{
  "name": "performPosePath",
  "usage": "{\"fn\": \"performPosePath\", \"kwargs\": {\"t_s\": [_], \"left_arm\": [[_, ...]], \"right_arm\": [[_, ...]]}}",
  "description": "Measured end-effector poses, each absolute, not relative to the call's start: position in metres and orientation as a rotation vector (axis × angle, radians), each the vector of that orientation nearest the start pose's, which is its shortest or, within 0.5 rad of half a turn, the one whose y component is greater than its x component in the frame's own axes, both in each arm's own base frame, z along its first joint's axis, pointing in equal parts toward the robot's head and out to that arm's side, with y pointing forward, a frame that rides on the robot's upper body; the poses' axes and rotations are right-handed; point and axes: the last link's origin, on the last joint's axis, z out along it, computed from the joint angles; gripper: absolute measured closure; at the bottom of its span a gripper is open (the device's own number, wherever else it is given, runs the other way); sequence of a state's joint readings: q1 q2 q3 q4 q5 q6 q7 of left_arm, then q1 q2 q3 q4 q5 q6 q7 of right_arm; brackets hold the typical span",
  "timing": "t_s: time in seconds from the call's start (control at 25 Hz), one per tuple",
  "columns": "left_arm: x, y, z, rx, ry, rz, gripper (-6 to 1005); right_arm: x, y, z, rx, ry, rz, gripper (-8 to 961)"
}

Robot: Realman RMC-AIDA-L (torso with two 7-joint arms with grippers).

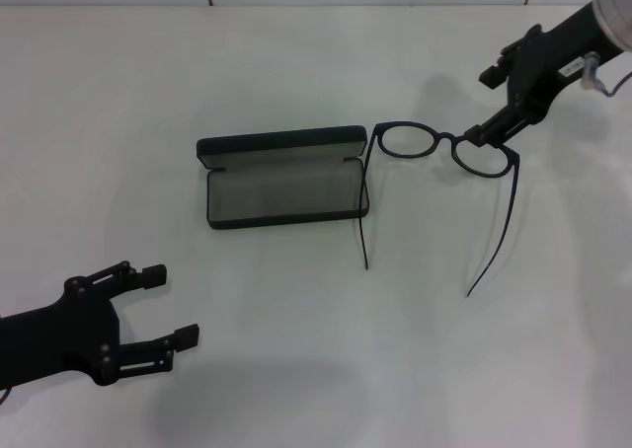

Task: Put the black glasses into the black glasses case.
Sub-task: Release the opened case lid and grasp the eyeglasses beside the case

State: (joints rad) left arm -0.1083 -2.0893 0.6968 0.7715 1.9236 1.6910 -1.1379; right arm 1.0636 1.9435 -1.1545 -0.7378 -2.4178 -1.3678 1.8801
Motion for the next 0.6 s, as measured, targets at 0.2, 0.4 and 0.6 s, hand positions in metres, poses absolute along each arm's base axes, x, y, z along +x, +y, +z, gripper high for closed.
{"fn": "performPosePath", "kwargs": {"t_s": [0.2, 0.4, 0.6], "left_arm": [[-0.348, 0.204, 0.02, -2.59, -0.652, -0.65, 159], [-0.349, 0.203, 0.019, -2.591, -0.657, -0.648, 163], [-0.349, 0.202, 0.019, -2.589, -0.661, -0.647, 166]], "right_arm": [[0.124, 0.449, -0.009, -2.863, 0.135, -0.344, 106], [0.132, 0.448, -0.027, -2.85, 0.123, -0.354, 106], [0.138, 0.449, -0.036, -2.832, 0.117, -0.359, 107]]}}
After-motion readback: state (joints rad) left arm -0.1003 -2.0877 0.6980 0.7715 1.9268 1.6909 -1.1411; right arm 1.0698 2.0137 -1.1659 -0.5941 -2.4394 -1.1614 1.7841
